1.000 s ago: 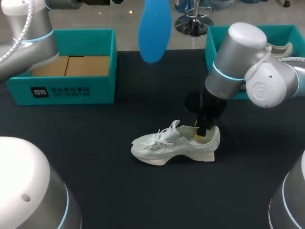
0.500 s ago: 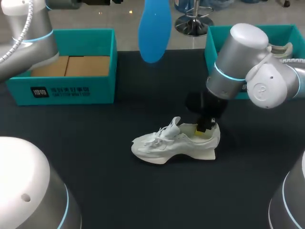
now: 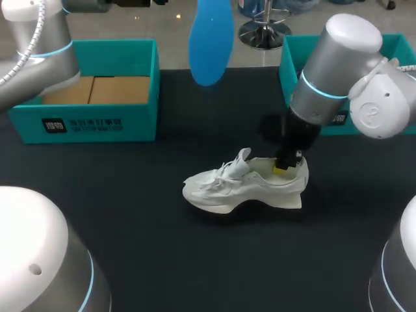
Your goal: Take the shoe out of the shoebox, open the shoe tongue, remove and reinsert the insole, then place the shoe into the shoebox
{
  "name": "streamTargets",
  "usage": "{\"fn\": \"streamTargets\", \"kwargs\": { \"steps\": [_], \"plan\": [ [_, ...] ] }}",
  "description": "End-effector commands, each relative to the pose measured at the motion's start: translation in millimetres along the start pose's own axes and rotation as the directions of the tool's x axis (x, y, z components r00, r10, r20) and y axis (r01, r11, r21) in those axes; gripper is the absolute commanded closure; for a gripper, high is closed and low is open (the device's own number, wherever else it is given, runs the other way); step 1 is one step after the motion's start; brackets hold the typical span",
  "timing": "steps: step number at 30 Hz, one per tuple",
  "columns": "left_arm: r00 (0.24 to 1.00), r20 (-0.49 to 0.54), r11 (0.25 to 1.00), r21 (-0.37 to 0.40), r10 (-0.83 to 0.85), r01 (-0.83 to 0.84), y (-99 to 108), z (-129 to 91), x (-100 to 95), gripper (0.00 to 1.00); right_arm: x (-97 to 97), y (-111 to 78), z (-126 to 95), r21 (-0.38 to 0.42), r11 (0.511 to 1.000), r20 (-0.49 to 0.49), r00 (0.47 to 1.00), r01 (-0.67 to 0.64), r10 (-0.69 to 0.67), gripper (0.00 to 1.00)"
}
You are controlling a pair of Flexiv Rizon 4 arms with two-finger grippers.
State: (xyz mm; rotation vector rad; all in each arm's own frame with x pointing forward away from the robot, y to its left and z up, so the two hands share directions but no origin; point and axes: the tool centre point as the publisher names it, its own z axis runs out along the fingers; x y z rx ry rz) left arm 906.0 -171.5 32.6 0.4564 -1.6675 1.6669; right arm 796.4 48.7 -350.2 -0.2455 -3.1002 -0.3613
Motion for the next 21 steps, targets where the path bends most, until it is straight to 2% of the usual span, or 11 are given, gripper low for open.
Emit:
{"fn": "streamTargets", "kwargs": {
  "steps": [1, 21],
  "plan": [
    [1.0, 0.001, 1.0, 0.0, 0.0, 0.0, 0.5, -0.1, 0.3, 1.0, 4.1, -5.3, -27.5, 0.025, 1.0, -0.028, 1.0, 0.005, -0.004, 1.0],
    [1.0, 0.001, 1.0, 0.0, 0.0, 0.0, 0.5, -0.1, 0.3, 1.0, 4.2, -5.8, -28.2, 0.018, 1.0, -0.038, 0.999, 0.011, -0.01, 1.0]
  ]
}}
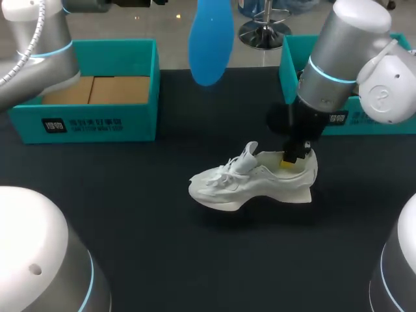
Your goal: Take the shoe out of the shoebox, open the shoe tongue, remove and reinsert the insole, then place the shoe into the shoebox
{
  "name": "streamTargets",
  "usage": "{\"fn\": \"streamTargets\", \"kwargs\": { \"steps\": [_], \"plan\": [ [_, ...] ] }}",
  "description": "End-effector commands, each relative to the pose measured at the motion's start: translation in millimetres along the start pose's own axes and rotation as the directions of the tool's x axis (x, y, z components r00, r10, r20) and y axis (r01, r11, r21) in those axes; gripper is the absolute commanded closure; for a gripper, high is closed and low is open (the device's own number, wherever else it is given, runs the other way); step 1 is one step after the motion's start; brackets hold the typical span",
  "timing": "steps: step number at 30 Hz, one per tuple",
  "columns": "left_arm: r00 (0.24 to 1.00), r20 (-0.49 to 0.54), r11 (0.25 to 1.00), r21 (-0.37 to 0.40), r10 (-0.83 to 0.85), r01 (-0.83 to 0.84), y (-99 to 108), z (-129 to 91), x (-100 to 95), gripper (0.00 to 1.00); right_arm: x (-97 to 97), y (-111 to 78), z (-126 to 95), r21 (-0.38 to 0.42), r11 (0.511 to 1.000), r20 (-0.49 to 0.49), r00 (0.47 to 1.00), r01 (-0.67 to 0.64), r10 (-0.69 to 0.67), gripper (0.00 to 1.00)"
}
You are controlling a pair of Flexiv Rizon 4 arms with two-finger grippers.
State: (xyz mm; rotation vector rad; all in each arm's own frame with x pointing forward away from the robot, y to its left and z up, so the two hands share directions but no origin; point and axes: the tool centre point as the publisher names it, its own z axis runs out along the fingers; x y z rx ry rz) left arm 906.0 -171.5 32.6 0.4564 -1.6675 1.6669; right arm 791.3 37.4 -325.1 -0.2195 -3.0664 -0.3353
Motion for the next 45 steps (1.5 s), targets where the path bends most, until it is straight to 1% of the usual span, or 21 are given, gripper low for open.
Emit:
{"fn": "streamTargets", "kwargs": {
  "steps": [1, 2, 3, 4, 5, 7, 8, 9, 10, 11, 12, 14, 16, 18, 19, 23, 25, 26, 27, 44, 45],
  "plan": [
    [1.0, 0.001, 1.0, 0.0, 0.0, 0.0, 0.5, -0.1, 0.3, 1.0, 0.2, 0.1, -1.1, 0.001, 1.0, 0.001, 1.0, 0.0, 0.0, 1.0],
    [1.0, 0.001, 1.0, 0.0, 0.0, 0.0, 0.5, -0.1, 0.3, 1.0, 0.2, 0.1, -1.1, 0.001, 1.0, 0.001, 1.0, 0.0, 0.0, 1.0],
    [1.0, 0.001, 1.0, 0.0, 0.0, 0.0, 0.5, -0.1, 0.3, 1.0, -0.3, -2.0, -2.4, 0.03, 0.995, 0.009, 0.996, -0.094, 0.094, 1.0],
    [1.0, 0.001, 1.0, 0.0, 0.0, 0.0, 0.5, -0.1, 0.3, 1.0, -0.1, -3.9, -4.4, 0.011, 0.982, 0.006, 0.982, -0.19, 0.19, 1.0],
    [1.0, 0.001, 1.0, 0.0, 0.0, 0.0, 0.5, -0.1, 0.3, 1.0, 0.5, -7.8, -7.3, -0.01, 0.953, 0.013, 0.953, -0.302, 0.302, 1.0],
    [1.0, 0.001, 1.0, 0.0, 0.0, 0.0, 0.5, -0.1, 0.3, 1.0, 5.7, -11.2, -11.6, 0.017, 0.911, 0.046, 0.91, -0.413, 0.412, 1.0],
    [1.0, 0.001, 1.0, 0.0, 0.0, 0.0, 0.5, -0.1, 0.3, 1.0, 9.1, -13.2, -14.3, -0.006, 0.87, 0.063, 0.868, -0.492, 0.492, 1.0],
    [1.0, 0.001, 1.0, 0.0, 0.0, 0.0, 0.5, -0.1, 0.3, 1.0, 12.6, -13.9, -16.1, -0.027, 0.854, 0.069, 0.852, -0.519, 0.519, 1.0],
    [1.0, 0.001, 1.0, 0.0, 0.0, 0.0, 0.5, -0.1, 0.3, 1.0, 16.3, -14.0, -16.9, -0.002, 0.826, 0.087, 0.823, -0.564, 0.562, 1.0],
    [1.0, 0.001, 1.0, 0.0, 0.0, 0.0, 0.5, -0.1, 0.3, 1.0, 19.5, -15.6, -17.3, -0.021, 0.794, 0.101, 0.788, -0.608, 0.607, 1.0],
    [1.0, 0.001, 1.0, 0.0, 0.0, 0.0, 0.5, -0.1, 0.3, 1.0, 22.8, -15.5, -17.0, -0.043, 0.779, 0.091, 0.774, -0.626, 0.627, 1.0],
    [1.0, 0.001, 1.0, 0.0, 0.0, 0.0, 0.5, -0.1, 0.3, 1.0, 28.8, -16.0, -14.2, -0.043, 0.726, 0.11, 0.719, -0.686, 0.686, 1.0],
    [1.0, 0.001, 1.0, 0.0, 0.0, 0.0, 0.5, -0.1, 0.3, 1.0, 35.6, -17.9, -11.9, -0.074, 0.669, 0.115, 0.66, -0.74, 0.742, 1.0],
    [1.0, 0.001, 1.0, 0.0, 0.0, 0.0, 0.5, -0.1, 0.3, 1.0, 40.5, -18.6, -10.1, -0.075, 0.64, 0.121, 0.63, -0.765, 0.767, 1.0],
    [1.0, 0.001, 1.0, 0.0, 0.0, 0.0, 0.5, -0.1, 0.3, 1.0, 44.6, -19.0, -8.6, -0.095, 0.603, 0.122, 0.592, -0.792, 0.797, 1.0],
    [1.0, 0.001, 1.0, 0.0, 0.0, 0.0, 0.5, -0.1, 0.3, 1.0, 53.9, -17.9, -3.0, -0.126, 0.544, 0.127, 0.531, -0.829, 0.838, 1.0],
    [1.0, 0.001, 1.0, 0.0, 0.0, 0.0, 0.5, -0.1, 0.3, 1.0, 55.8, -13.9, -1.2, -0.108, 0.552, 0.13, 0.539, -0.827, 0.832, 1.0],
    [1.0, 0.001, 1.0, 0.0, 0.0, 0.0, 0.5, -0.1, 0.3, 1.0, 54.7, -7.9, 1.1, -0.083, 0.587, 0.103, 0.579, -0.805, 0.808, 1.0],
    [1.0, 0.001, 1.0, 0.0, 0.0, 0.0, 0.5, -0.1, 0.3, 1.0, 54.4, -2.0, 2.2, -0.081, 0.621, 0.129, 0.61, -0.779, 0.782, 1.0],
    [1.0, 0.001, 1.0, 0.0, 0.0, 0.0, 0.5, -0.1, 0.3, 1.0, 54.4, -2.0, 2.2, -0.081, 0.621, 0.129, 0.61, -0.779, 0.782, 1.0],
    [1.0, 0.001, 1.0, 0.0, 0.0, 0.0, 0.5, -0.1, 0.3, 1.0, 55.8, -1.0, 0.5, -0.095, 0.595, 0.131, 0.582, -0.798, 0.802, 1.0]
  ]
}}
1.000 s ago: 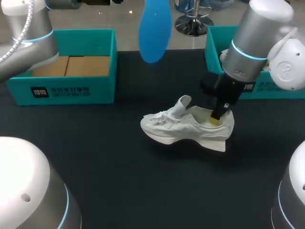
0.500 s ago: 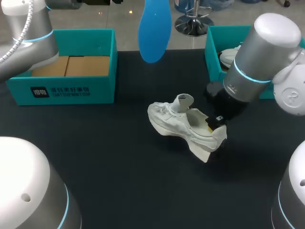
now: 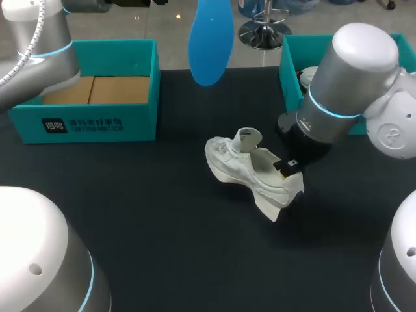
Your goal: Take the shoe out of the shoebox, open the shoe tongue, remove and reinsert the insole, then place the shoe into the shoebox
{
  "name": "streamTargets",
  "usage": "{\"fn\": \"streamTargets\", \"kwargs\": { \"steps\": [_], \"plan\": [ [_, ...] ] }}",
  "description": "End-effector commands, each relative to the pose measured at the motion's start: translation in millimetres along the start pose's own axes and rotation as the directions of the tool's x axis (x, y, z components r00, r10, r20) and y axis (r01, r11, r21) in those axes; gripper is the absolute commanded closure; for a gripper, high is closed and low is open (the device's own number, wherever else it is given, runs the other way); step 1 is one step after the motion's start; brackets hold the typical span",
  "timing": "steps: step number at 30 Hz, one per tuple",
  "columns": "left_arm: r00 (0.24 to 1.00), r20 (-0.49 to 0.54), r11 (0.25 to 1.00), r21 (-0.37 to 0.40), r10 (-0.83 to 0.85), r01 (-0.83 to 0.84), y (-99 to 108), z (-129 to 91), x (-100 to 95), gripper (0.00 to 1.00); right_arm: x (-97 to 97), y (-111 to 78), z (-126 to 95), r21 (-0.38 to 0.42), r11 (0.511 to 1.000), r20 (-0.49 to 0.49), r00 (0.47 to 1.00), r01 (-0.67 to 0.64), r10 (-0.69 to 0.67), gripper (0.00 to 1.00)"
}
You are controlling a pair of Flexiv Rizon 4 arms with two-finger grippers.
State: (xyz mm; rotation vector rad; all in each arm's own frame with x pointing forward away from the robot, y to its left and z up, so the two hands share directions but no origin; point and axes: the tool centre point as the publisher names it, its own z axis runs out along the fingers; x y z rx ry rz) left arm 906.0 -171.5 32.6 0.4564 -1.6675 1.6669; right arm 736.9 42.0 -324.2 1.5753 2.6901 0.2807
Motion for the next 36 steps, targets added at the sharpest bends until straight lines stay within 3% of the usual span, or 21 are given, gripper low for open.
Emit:
{"fn": "streamTargets", "kwargs": {
  "steps": [1, 12, 25, 36],
  "plan": [
    [1.0, 0.001, 1.0, 0.0, 0.0, 0.0, 0.5, -0.1, 0.3, 1.0, 3.6, -0.1, -3.2, -0.001, 0.997, 0.019, 0.997, -0.078, 0.078, 1.0],
    [1.0, 0.001, 1.0, 0.0, 0.0, 0.0, 0.5, -0.1, 0.3, 1.0, 20.2, -11.4, -6.8, -0.027, 0.969, 0.057, 0.967, -0.247, 0.248, 1.0],
    [1.0, 0.001, 1.0, 0.0, 0.0, 0.0, 0.5, -0.1, 0.3, 1.0, 27.9, -16.6, 6.2, -0.042, 0.957, 0.068, 0.955, -0.288, 0.29, 1.0],
    [1.0, 0.001, 1.0, 0.0, 0.0, 0.0, 0.5, -0.1, 0.3, 1.0, 30.3, -17.6, 6.5, -0.069, 0.902, 0.121, 0.894, -0.427, 0.432, 1.0]
  ]
}}
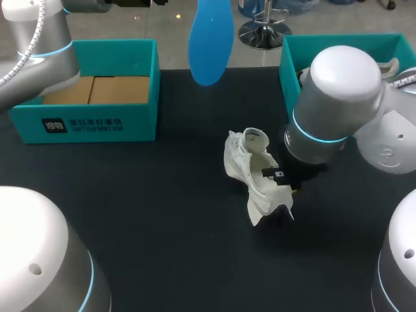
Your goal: Take the shoe out of the shoebox, open the shoe tongue, remove and reinsert the insole, then place the shoe into the shoebox
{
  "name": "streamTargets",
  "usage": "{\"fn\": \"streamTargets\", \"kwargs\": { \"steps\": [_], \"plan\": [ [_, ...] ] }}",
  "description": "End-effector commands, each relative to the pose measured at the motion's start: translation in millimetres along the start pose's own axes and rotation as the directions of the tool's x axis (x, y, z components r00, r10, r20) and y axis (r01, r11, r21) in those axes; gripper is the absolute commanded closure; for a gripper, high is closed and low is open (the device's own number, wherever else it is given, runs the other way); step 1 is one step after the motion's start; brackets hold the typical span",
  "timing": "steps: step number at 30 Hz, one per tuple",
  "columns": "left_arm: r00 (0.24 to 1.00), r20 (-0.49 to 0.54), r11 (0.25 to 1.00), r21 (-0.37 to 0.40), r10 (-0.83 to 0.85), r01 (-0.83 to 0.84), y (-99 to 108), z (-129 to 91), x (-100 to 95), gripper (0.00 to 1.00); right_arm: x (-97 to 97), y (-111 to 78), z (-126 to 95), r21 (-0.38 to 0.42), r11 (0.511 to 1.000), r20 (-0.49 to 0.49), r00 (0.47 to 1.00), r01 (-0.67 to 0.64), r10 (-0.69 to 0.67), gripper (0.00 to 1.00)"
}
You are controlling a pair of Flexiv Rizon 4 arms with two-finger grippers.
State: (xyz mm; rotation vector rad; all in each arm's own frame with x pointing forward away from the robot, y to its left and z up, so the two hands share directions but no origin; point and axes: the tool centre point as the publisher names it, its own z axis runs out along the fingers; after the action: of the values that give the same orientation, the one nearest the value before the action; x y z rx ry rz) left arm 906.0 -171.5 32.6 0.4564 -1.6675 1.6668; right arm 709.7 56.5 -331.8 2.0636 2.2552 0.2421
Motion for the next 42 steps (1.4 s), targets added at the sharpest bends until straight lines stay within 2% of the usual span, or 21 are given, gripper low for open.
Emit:
{"fn": "streamTargets", "kwargs": {
  "steps": [1, 13, 30, 42],
  "plan": [
    [1.0, 0.001, 1.0, 0.0, 0.0, 0.0, 0.5, -0.1, 0.3, 1.0, 5.1, -2.7, -1.2, -0.035, 0.998, 0.024, 0.998, -0.051, 0.052, 1.0],
    [1.0, 0.001, 1.0, 0.0, 0.0, 0.0, 0.5, -0.1, 0.3, 1.0, 9.1, -18.3, 8.6, -0.061, 0.987, 0.039, 0.988, -0.146, 0.149, 1.0],
    [1.0, 0.001, 1.0, 0.0, 0.0, 0.0, 0.5, -0.1, 0.3, 1.0, 11.4, -26.8, 42.9, -0.094, 0.977, 0.047, 0.979, -0.192, 0.197, 1.0],
    [1.0, 0.001, 1.0, 0.0, 0.0, 0.0, 0.5, -0.1, 0.3, 1.0, 16.4, -34.3, 65.2, -0.071, 0.976, 0.031, 0.978, -0.205, 0.208, 1.0]
  ]
}}
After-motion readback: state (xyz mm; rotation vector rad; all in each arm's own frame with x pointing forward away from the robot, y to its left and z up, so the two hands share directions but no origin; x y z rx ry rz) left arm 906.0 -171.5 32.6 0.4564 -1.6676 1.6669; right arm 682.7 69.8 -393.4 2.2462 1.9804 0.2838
